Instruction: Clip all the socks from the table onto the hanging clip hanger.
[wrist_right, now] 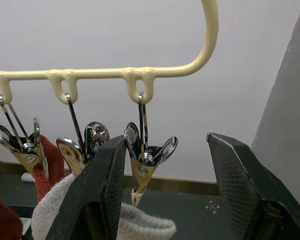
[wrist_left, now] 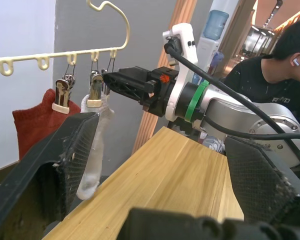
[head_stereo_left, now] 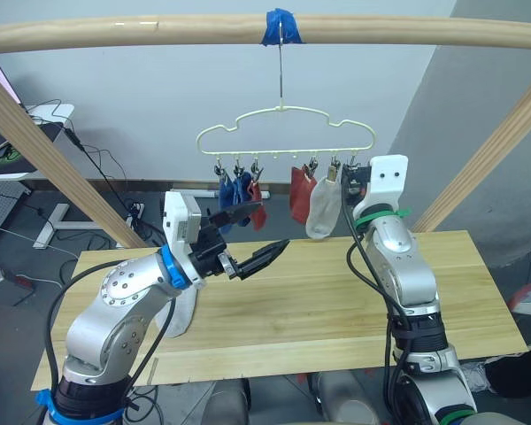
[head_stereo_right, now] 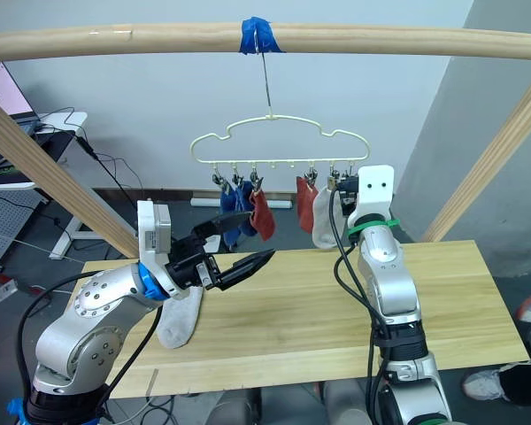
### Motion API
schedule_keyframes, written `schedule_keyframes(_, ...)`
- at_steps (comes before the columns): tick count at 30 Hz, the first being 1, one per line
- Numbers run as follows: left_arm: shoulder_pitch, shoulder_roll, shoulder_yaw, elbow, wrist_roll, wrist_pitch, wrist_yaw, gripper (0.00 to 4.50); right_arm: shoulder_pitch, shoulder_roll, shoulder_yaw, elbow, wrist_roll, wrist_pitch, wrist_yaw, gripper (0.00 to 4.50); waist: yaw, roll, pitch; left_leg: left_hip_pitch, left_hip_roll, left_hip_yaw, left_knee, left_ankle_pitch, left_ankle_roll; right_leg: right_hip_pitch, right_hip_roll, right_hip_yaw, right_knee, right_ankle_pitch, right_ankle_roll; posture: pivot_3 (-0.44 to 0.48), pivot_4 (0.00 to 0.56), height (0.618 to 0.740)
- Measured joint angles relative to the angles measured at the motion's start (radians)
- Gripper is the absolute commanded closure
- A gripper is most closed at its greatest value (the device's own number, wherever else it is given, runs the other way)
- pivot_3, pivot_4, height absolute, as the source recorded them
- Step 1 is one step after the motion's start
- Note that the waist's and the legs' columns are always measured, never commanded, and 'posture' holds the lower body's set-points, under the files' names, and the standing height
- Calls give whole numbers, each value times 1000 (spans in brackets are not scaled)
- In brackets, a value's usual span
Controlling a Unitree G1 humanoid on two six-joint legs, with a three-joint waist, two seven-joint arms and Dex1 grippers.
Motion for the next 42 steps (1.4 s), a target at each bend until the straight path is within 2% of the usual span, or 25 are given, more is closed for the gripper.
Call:
schedule_keyframes(10, -1, -2, 0, 0, 3, 0, 1, 0, -24, 39, -12, 19, 3, -1, -1, 1844, 0, 0, 0, 0, 0, 0, 0, 0, 0, 0, 0, 0, 0, 0, 0, -100, 181, 740)
schedule_keyframes(13, -1, -2, -1, 0, 4, 0, 1, 0, -31, 48, -16, 20, 5, -1, 0, 2482, 0, 0, 0, 0, 0, 0, 0, 0, 0, 0, 0, 0, 0, 0, 0, -98, 181, 740)
schedule_keyframes(16, 0, -3, -1, 0, 6, -1, 1, 0, -31, 49, -22, 22, 5, -1, 0, 3579, 0, 0, 0, 0, 0, 0, 0, 0, 0, 0, 0, 0, 0, 1, -1, -98, 182, 740)
schedule_keyframes(20, 2, -3, -3, -2, 7, -2, 2, 0, -34, 50, -24, 22, 6, -1, 2, 4492, 1, 0, 0, 0, 0, 0, 0, 0, 0, 0, 0, 0, 0, 1, -1, -97, 181, 740)
schedule_keyframes(25, 9, -6, -13, -3, 14, -7, 2, 0, -35, 37, -29, 16, 14, 2, 23, 4492, 1, 0, 0, 0, 0, 0, 0, 0, 0, 0, 0, 0, 0, 0, -1, -105, 183, 740)
schedule_keyframes(29, 29, -7, -17, -2, 33, -22, 0, 0, -36, -37, -37, -18, 86, 78, 133, 4492, 1, 0, 0, 0, 0, 0, 0, 0, 0, 0, 0, 0, 0, 1, -1, -118, 185, 740)
schedule_keyframes(34, 117, 30, -20, 92, 102, -28, -18, 0, -99, -272, -104, -79, 303, 376, 390, 4492, 0, 0, 0, 0, 0, -1, 1, 0, 0, 0, 0, 0, 0, -1, 1, -136, 187, 740)
schedule_keyframes(37, 139, 42, -20, 165, 142, -41, -21, 0, -153, -368, -144, -82, 403, 519, 483, 4492, -1, 0, 0, 0, 0, 0, 1, 0, 0, 0, 0, 0, 0, -2, 2, -136, 187, 740)
schedule_keyframes(42, 155, 61, -15, 378, 268, -151, -15, 0, -260, -426, -219, -39, 590, 809, 573, 4492, -8, 1, 0, 0, 1, 1, 1, 0, 0, 0, 1, 0, 0, -1, 1, -153, 197, 740)
